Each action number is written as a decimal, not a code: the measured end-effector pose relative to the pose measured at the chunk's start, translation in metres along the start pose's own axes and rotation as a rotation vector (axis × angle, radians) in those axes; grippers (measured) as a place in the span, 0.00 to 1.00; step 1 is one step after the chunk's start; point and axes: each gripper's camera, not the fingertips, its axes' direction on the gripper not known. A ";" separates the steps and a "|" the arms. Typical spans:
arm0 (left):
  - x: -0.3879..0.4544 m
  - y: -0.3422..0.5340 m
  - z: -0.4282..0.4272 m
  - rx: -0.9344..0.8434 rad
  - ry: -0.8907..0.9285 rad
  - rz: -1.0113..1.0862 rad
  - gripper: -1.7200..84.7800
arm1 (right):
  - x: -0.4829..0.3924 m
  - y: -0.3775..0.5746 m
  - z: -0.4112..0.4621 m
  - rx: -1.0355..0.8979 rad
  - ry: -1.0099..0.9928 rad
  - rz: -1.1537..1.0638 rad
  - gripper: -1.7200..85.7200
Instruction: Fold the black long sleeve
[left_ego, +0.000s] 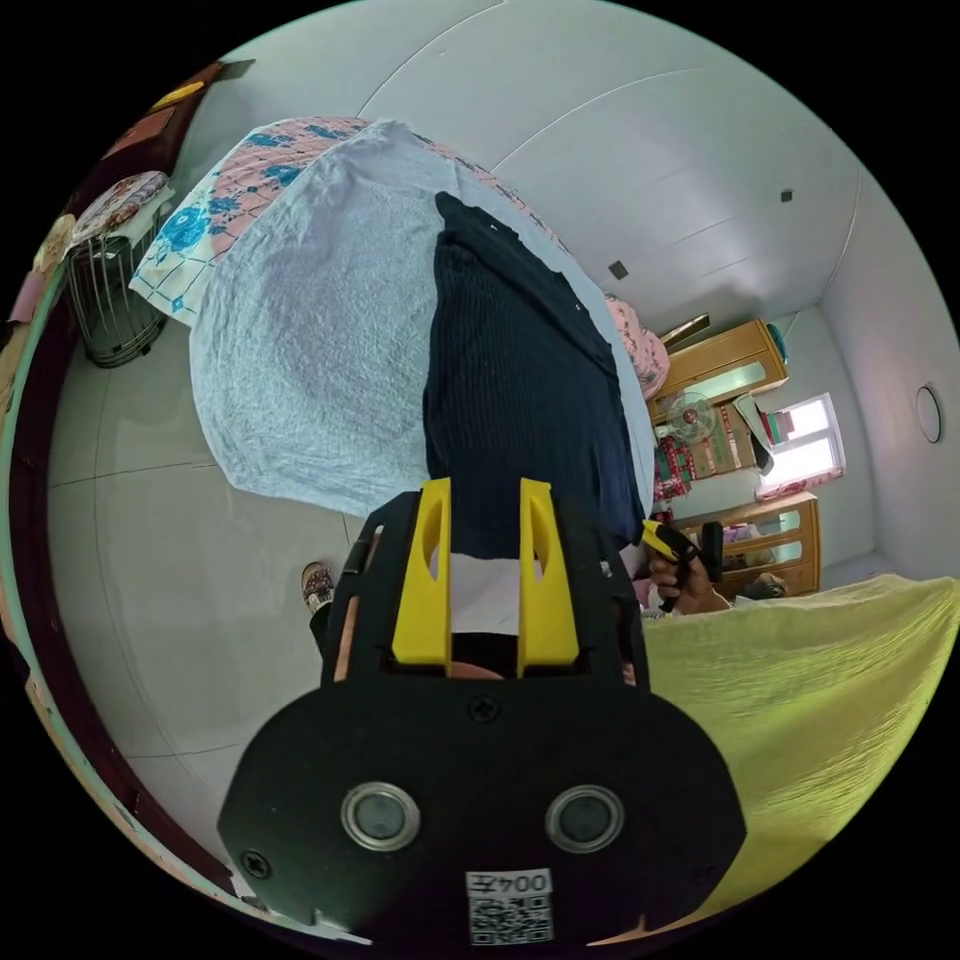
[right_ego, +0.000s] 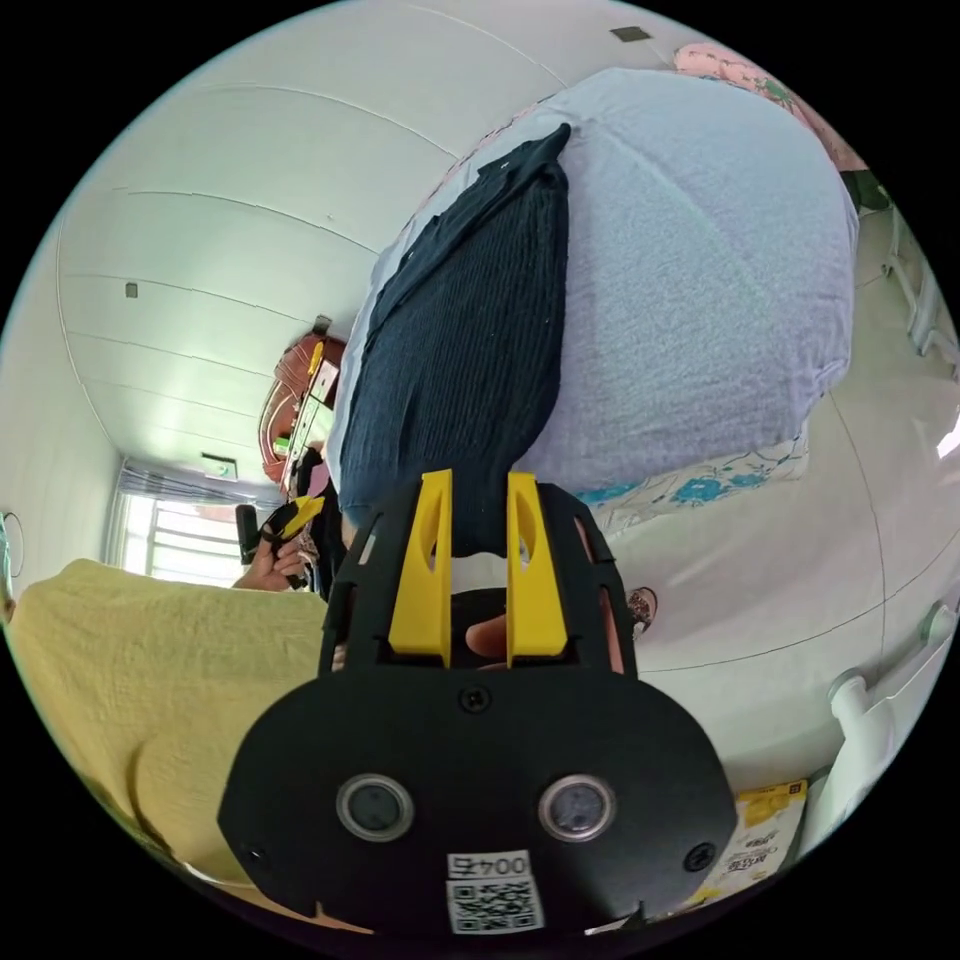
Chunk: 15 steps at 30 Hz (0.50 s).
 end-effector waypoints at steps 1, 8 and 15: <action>-0.005 -0.005 0.004 0.014 0.015 -0.007 0.14 | -0.001 0.003 -0.001 0.002 -0.010 0.011 0.12; -0.053 -0.040 0.019 0.109 0.161 -0.112 0.15 | -0.010 0.006 -0.005 -0.023 0.006 0.049 0.12; -0.065 -0.075 0.033 0.084 0.117 -0.066 0.16 | -0.021 0.001 -0.004 -0.058 0.052 0.051 0.11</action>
